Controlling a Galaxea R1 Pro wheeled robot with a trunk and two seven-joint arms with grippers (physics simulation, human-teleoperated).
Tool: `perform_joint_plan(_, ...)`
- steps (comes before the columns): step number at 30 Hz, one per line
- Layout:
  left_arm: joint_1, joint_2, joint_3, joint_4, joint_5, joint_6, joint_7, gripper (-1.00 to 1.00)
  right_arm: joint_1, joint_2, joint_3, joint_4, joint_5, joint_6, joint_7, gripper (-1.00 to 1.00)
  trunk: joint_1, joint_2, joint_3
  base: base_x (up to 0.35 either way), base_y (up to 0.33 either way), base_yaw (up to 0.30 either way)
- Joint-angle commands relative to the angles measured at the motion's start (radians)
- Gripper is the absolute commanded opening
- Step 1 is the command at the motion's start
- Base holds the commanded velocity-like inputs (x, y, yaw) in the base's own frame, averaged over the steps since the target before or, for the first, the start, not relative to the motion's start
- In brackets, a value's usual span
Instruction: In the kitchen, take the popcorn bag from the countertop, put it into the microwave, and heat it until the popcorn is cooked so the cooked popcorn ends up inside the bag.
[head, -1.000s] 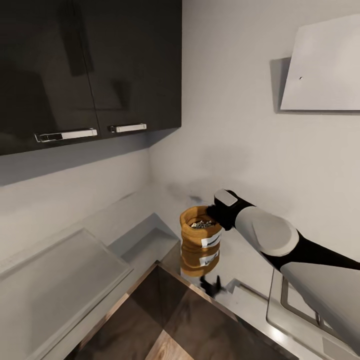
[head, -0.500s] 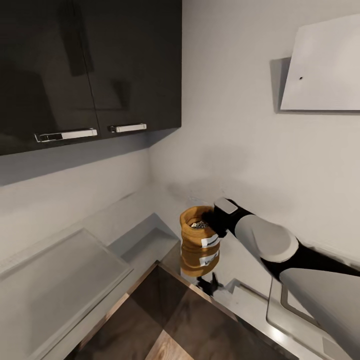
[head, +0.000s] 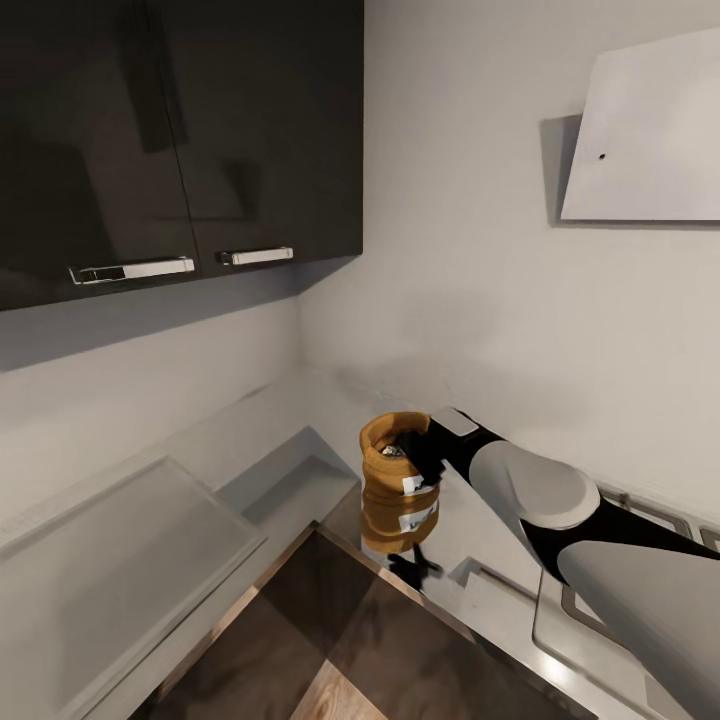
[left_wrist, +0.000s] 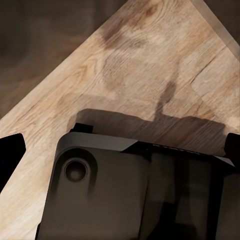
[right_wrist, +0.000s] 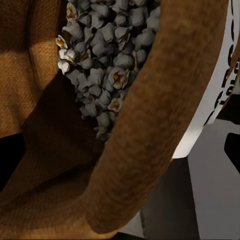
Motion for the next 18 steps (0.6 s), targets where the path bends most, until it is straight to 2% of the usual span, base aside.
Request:
perform_joint_plan(1, -0.001, 0.000, 0.003, 0.000, -0.001, -0.003, 0.000, 1.00, -0.001, 0.001, 0.008, -0.004, -0.010, 0.007, -0.002, 1.00, 0.001, -0.002, -0.002, 0.000, 0.000, 0.000)
perform_joint_plan(5, -0.001, 0.000, 0.003, 0.000, -0.001, -0.004, 0.000, 1.00, 0.000, 0.001, 0.008, -0.003, -0.010, 0.007, 0.032, 1.00, 0.001, -0.002, -0.002, 0.000, 0.000, 0.000)
perform_joint_plan(12, -0.001, 0.000, 0.003, 0.001, -0.001, -0.004, 0.000, 1.00, 0.005, 0.001, 0.006, -0.003, -0.010, 0.007, 0.043, 1.00, 0.001, -0.002, -0.002, 0.000, 0.000, 0.000)
perform_joint_plan(18, -0.001, 0.000, 0.003, 0.001, -0.001, -0.004, 0.000, 1.00, 0.013, 0.001, 0.005, -0.003, -0.010, 0.007, 0.078, 1.00, 0.001, -0.002, -0.002, 0.000, 0.000, 0.000)
